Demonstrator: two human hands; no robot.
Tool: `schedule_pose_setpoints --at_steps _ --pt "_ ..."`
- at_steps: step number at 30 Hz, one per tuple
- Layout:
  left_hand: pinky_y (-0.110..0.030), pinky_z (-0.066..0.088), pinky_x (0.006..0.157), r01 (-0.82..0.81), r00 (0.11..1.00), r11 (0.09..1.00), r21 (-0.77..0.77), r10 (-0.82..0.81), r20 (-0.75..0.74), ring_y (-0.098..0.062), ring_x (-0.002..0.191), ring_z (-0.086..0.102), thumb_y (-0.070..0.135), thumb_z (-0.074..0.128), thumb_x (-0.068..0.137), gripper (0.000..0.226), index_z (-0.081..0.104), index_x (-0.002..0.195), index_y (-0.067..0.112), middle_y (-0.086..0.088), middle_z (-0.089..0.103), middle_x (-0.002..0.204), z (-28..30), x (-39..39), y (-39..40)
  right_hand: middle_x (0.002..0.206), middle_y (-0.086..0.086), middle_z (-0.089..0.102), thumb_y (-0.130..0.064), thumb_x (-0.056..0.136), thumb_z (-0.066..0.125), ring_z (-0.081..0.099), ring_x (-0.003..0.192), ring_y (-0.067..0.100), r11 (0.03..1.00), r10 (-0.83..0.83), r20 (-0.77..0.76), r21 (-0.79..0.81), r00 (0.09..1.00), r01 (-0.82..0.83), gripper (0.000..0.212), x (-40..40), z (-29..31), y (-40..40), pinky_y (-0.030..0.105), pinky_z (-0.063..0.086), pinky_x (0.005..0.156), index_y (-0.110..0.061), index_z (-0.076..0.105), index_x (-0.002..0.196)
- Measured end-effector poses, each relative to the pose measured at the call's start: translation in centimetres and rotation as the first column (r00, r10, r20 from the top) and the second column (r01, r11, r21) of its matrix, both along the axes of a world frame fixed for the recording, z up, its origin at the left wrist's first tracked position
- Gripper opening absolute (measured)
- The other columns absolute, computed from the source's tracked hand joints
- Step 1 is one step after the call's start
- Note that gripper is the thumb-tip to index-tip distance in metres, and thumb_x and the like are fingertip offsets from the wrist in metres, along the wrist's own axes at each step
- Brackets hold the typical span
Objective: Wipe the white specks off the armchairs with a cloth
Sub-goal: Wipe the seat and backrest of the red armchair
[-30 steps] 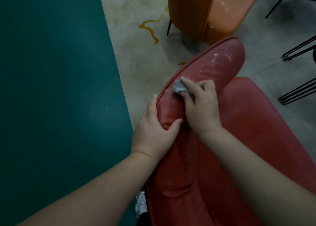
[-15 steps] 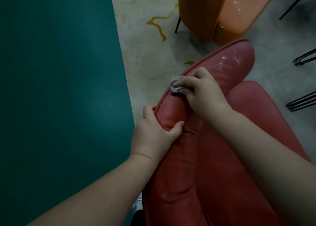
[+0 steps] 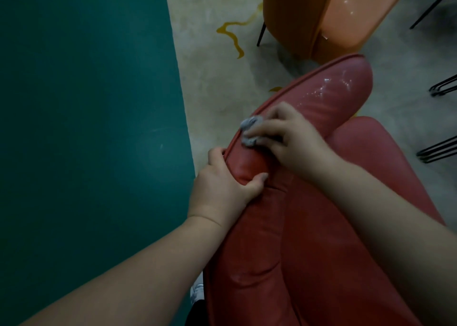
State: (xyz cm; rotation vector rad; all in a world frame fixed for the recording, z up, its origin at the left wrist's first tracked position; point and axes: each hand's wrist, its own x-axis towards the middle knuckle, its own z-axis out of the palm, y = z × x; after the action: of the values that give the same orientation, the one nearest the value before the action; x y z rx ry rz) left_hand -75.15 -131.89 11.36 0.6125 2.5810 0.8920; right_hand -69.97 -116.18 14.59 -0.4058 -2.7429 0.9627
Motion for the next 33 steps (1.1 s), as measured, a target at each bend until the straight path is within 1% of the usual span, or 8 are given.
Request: schedule_pose_setpoints --at_steps 2,4,9,15,20,26,30,33 --pt "-0.026 0.041 0.071 0.006 1.000 1.000 -0.009 -0.006 -0.005 -0.030 0.098 0.063 0.069 0.069 0.059 0.083 0.043 0.122 0.021 -0.009 0.065 0.108 0.0 0.0 0.0 0.090 0.007 0.051 -0.016 0.081 0.072 0.054 0.086 0.021 0.994 0.106 0.019 0.013 0.994 -0.107 0.019 0.3 0.2 -0.8 0.030 0.046 0.080 -0.019 0.076 0.099" --pt "-0.028 0.043 0.072 0.010 1.000 0.999 -0.031 -0.011 -0.029 -0.031 0.098 0.063 0.070 0.067 0.061 0.084 0.043 0.123 0.020 -0.009 0.065 0.107 0.0 0.0 0.1 0.089 0.005 0.048 -0.019 0.081 0.072 0.053 0.086 0.023 0.995 0.066 0.036 0.065 0.997 -0.069 0.020 -0.2 0.2 0.8 0.034 0.046 0.078 -0.022 0.075 0.101" --pt "-0.034 0.048 0.077 0.031 0.997 0.998 -0.060 -0.035 -0.062 -0.034 0.097 0.062 0.074 0.061 0.063 0.085 0.041 0.124 0.018 -0.012 0.064 0.107 -0.2 0.0 0.1 0.094 0.008 0.043 -0.012 0.087 0.067 0.053 0.092 0.026 0.918 -0.395 -0.036 0.017 0.918 0.396 0.023 0.0 -1.4 4.2 0.013 0.035 0.083 -0.016 0.072 0.109" --pt "-0.037 0.048 0.079 0.075 0.992 0.996 -0.058 -0.080 -0.093 -0.037 0.100 0.061 0.071 0.061 0.069 0.087 0.035 0.137 0.022 -0.014 0.065 0.110 -0.1 0.0 0.1 0.091 0.011 0.046 -0.007 0.083 0.067 0.049 0.084 0.019 0.971 -0.235 -0.146 0.007 0.961 0.239 0.025 2.0 -2.2 -1.0 0.023 0.042 0.082 -0.015 0.073 0.106" --pt "-0.037 0.047 0.082 0.107 0.987 0.993 -0.041 -0.111 -0.114 -0.035 0.101 0.060 0.071 0.046 0.078 0.078 0.033 0.138 0.023 -0.011 0.064 0.113 0.0 0.0 0.0 0.095 0.009 0.043 -0.010 0.088 0.064 0.049 0.087 0.019 0.868 -0.495 -0.157 -0.040 0.854 0.496 0.027 0.8 -2.6 3.3 0.026 0.044 0.091 -0.015 0.070 0.114" --pt "-0.037 0.045 0.081 0.135 0.983 0.990 -0.033 -0.138 -0.125 -0.036 0.100 0.060 0.066 0.037 0.083 0.067 0.034 0.136 0.025 -0.012 0.064 0.114 -0.1 0.1 -0.3 0.096 0.004 0.043 -0.006 0.086 0.063 0.049 0.086 0.012 0.854 -0.518 -0.189 -0.178 0.834 0.489 0.035 4.6 -4.1 -4.5 0.011 0.039 0.089 -0.022 0.068 0.117" --pt "-0.038 0.045 0.079 0.139 0.979 0.990 -0.038 -0.143 -0.146 -0.037 0.098 0.060 0.065 0.033 0.084 0.068 0.036 0.135 0.022 -0.013 0.063 0.113 -0.1 0.0 0.1 0.093 0.011 0.045 -0.006 0.085 0.065 0.051 0.086 0.027 0.866 -0.497 -0.206 -0.050 0.843 0.498 0.030 2.8 -3.4 -0.6 0.030 0.046 0.086 -0.018 0.071 0.112" --pt "-0.039 0.044 0.080 0.143 0.978 0.987 -0.071 -0.152 -0.145 -0.038 0.098 0.059 0.064 0.032 0.085 0.067 0.035 0.136 0.021 -0.015 0.062 0.113 -0.1 0.1 0.3 0.096 0.010 0.044 -0.010 0.087 0.064 0.053 0.091 0.029 0.791 -0.610 -0.199 -0.093 0.767 0.604 0.028 0.2 -3.0 3.5 0.029 0.043 0.094 -0.018 0.071 0.114"
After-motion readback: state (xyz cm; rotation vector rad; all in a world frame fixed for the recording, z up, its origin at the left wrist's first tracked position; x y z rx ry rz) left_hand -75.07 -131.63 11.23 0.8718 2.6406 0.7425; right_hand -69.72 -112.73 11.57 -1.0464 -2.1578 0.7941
